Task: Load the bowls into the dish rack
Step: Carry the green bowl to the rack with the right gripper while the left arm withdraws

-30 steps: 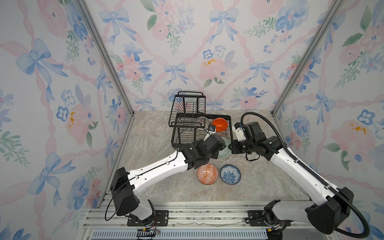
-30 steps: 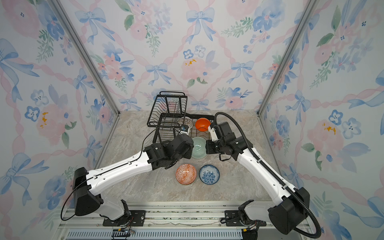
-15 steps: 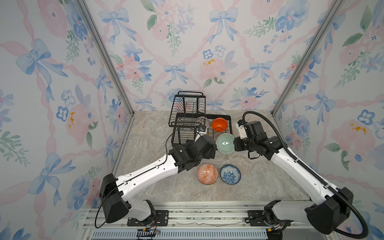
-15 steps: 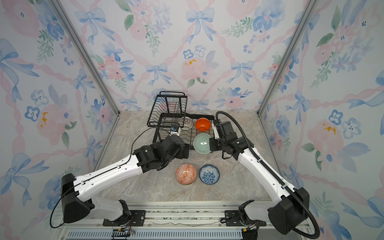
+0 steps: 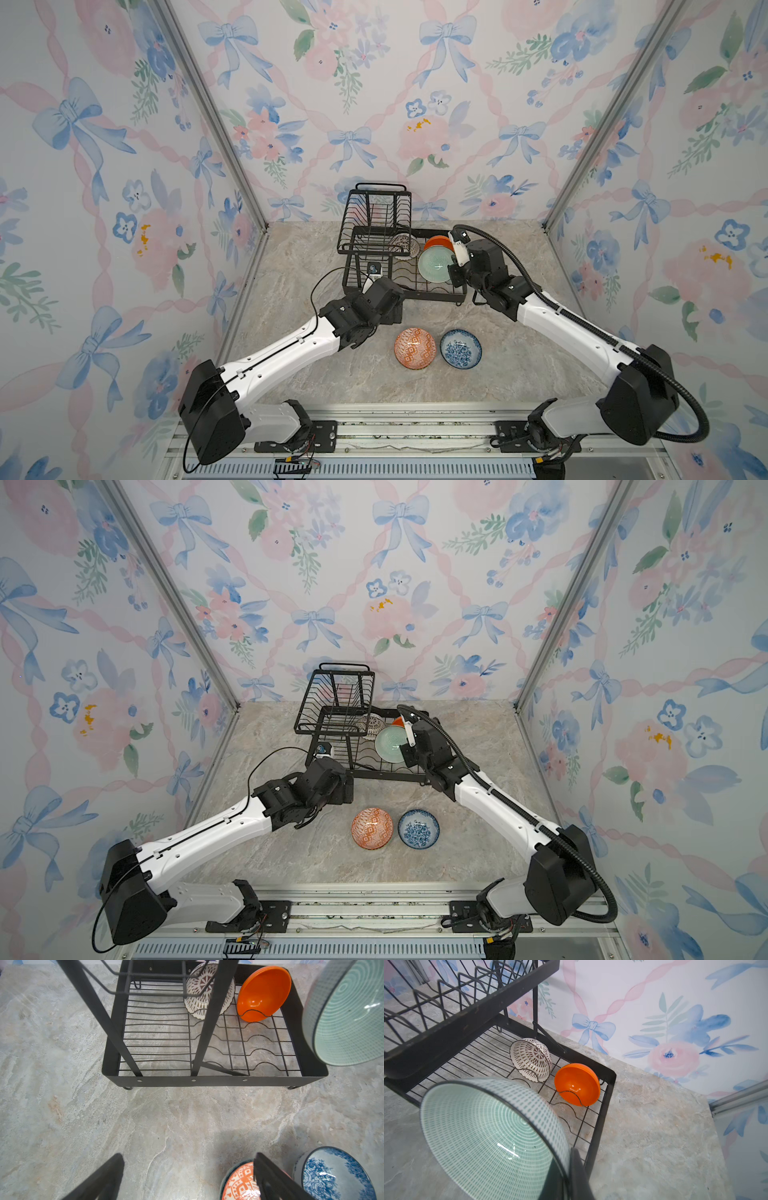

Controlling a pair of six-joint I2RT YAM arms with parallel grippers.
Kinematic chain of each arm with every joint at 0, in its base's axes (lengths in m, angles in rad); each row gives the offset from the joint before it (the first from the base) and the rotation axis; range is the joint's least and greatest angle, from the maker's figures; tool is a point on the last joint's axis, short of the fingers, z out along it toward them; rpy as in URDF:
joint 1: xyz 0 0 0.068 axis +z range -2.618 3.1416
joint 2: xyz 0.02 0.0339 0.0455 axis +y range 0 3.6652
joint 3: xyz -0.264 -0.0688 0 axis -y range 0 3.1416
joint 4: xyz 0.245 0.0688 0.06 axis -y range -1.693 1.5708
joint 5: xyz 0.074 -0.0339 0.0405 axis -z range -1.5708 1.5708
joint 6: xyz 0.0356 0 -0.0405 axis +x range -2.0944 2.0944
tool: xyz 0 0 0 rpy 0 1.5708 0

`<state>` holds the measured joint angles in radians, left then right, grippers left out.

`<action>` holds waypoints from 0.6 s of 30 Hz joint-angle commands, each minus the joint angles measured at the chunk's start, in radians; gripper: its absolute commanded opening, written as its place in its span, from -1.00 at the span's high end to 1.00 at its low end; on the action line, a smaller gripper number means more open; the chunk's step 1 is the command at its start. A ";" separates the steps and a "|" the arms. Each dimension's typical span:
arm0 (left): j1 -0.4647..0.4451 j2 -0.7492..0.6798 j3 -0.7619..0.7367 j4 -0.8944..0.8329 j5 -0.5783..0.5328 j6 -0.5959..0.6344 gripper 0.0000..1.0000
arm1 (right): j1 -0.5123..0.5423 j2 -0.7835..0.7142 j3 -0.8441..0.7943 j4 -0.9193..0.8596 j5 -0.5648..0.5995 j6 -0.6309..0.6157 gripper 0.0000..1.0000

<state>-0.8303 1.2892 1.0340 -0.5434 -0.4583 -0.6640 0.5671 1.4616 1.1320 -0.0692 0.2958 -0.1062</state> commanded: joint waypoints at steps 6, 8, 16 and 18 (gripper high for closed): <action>0.064 -0.059 -0.120 0.078 0.084 -0.019 -0.96 | 0.002 0.155 -0.072 0.504 0.080 -0.223 1.00; 0.079 -0.081 -0.139 0.080 0.093 -0.014 -0.96 | -0.001 0.188 -0.066 0.537 0.079 -0.239 1.00; 0.154 -0.113 -0.232 0.091 0.152 -0.003 -0.96 | 0.005 0.343 -0.063 0.689 0.072 -0.281 1.00; 0.170 -0.119 -0.247 0.093 0.163 -0.001 -0.96 | 0.007 0.375 -0.053 0.714 0.079 -0.288 1.00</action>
<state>-0.6807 1.1843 0.8143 -0.4572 -0.3290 -0.6662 0.5667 1.8088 1.0630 0.4835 0.3531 -0.3737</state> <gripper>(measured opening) 0.980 0.073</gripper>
